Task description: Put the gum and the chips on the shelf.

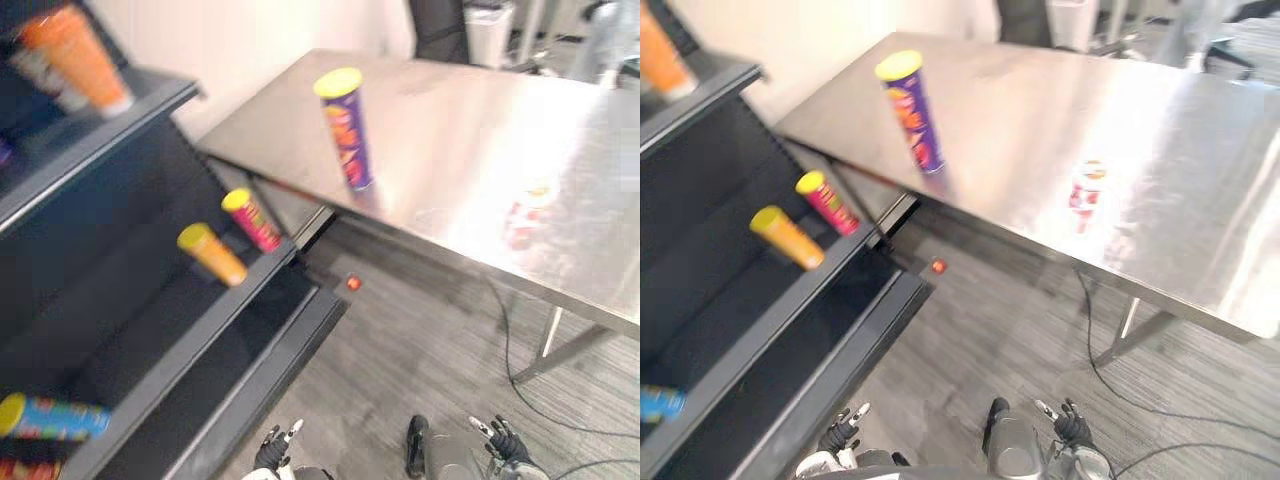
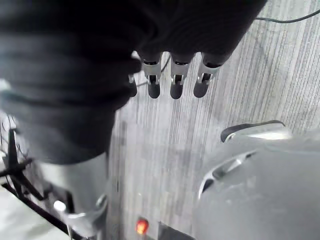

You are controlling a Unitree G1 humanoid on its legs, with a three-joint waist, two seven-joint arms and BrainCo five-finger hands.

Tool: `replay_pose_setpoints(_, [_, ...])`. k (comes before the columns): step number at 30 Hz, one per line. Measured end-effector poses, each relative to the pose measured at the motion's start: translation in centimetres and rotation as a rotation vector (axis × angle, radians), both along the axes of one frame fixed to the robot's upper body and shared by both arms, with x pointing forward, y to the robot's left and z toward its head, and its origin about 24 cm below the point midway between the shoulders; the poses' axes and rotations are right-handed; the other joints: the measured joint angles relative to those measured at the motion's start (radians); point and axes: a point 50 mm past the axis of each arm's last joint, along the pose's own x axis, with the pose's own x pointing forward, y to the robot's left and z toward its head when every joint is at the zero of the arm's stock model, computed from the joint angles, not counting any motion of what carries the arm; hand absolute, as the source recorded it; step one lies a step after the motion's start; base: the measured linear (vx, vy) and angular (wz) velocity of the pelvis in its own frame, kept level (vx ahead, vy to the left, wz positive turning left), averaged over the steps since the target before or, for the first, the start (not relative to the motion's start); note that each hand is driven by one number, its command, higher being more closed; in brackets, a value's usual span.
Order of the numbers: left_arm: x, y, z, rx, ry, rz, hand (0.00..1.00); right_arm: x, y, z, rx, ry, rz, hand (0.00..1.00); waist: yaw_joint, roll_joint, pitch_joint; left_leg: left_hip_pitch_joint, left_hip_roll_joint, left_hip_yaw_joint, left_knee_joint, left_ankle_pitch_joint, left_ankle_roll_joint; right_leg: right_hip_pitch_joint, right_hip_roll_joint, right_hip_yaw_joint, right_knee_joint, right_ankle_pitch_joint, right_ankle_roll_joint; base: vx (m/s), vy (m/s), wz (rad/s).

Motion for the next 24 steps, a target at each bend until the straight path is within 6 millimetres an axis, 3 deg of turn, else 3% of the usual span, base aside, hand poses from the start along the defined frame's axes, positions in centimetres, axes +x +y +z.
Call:
replay_pose_setpoints(3, [0.6,0.3,0.4,0.005,-0.041,0.029,0.00,-0.6,-0.2,-0.2,0.004,0.014,-0.030,0.00,0.017,-0.011,0.001,-0.068,0.000,-0.021,-0.128,-0.052,-0.001,0.017,0.036,0.118,-0.018,0.005,0.016,0.15,0.030,-1.25])
replay_pose_setpoints(5, [0.7,0.0,0.4,0.000,-0.053,0.041,0.00,-0.9,-0.5,-0.2,0.004,0.018,-0.053,0.00,0.030,-0.016,-0.003,-0.073,-0.030,-0.117,-0.411,-0.048,-0.008,0.035,0.056,0.195,-0.036,0.008,0.028,0.15,0.134,-1.32])
replay_pose_setpoints(7, [0.7,0.1,0.4,0.002,-0.053,0.043,0.00,-1.0,-0.6,-0.2,0.002,0.020,-0.065,0.00,0.031,-0.020,-0.007,-0.074,-0.056,-0.190,-0.581,-0.045,-0.012,0.034,0.065,0.249,-0.035,0.006,0.038,0.16,0.177,-1.02])
replay_pose_setpoints(11, [0.7,0.0,0.4,0.002,-0.047,0.038,0.00,-1.1,-1.4,-0.1,-0.005,0.014,-0.105,0.00,0.037,-0.021,-0.014,-0.041,-0.119,-0.280,-0.818,-0.006,-0.058,0.036,0.068,0.376,-0.026,-0.009,0.107,0.20,0.263,-0.94])
replay_pose_setpoints(14, [0.1,-0.5,0.0,-0.006,-0.017,0.016,0.00,-1.9,-2.3,-0.2,-0.013,0.038,-0.150,0.00,0.032,0.010,-0.038,0.018,-0.159,-0.265,-0.920,0.062,-0.080,0.036,0.081,0.463,-0.013,-0.038,0.161,0.20,0.416,-0.93])
replay_pose_setpoints(15, [0.1,-0.2,0.0,0.006,-0.012,0.000,0.00,-2.1,-1.9,-0.4,0.002,0.048,-0.164,0.00,0.031,-0.014,-0.057,0.039,-0.195,-0.217,-0.929,0.062,-0.083,0.033,0.051,0.511,-0.018,-0.030,0.184,0.18,0.433,-0.86])
replay_pose_setpoints(16, [-0.1,0.2,0.0,0.028,-0.002,-0.028,0.00,-2.4,-1.4,-0.7,0.020,0.061,-0.170,0.00,0.026,-0.038,-0.070,0.046,-0.219,-0.181,-0.925,0.033,-0.057,0.042,0.020,0.530,-0.069,-0.017,0.202,0.18,0.414,-0.79])
replay_pose_setpoints(18, [-0.1,0.6,0.1,0.047,0.003,-0.068,0.00,-3.0,-1.0,-1.0,0.042,0.079,-0.204,0.00,0.025,-0.057,-0.085,0.055,-0.251,-0.135,-0.925,0.009,-0.032,0.064,-0.024,0.547,-0.149,0.025,0.231,0.17,0.401,-0.64])
replay_pose_setpoints(21, [-0.1,0.3,0.0,0.050,0.008,-0.095,0.00,-3.0,-1.3,-1.0,0.046,0.075,-0.253,0.00,0.028,-0.051,-0.088,0.068,-0.288,-0.083,-0.926,-0.009,-0.016,0.080,-0.068,0.518,-0.228,0.097,0.247,0.07,0.243,-0.55])
replay_pose_setpoints(24, [-0.4,0.2,-0.2,0.048,0.026,-0.105,0.00,-4.0,-1.6,-1.2,0.061,0.103,-0.320,0.00,0.027,-0.034,-0.094,0.081,-0.306,-0.090,-0.927,-0.010,-0.017,0.101,-0.088,0.463,-0.260,0.126,0.247,0.03,0.083,-0.13])
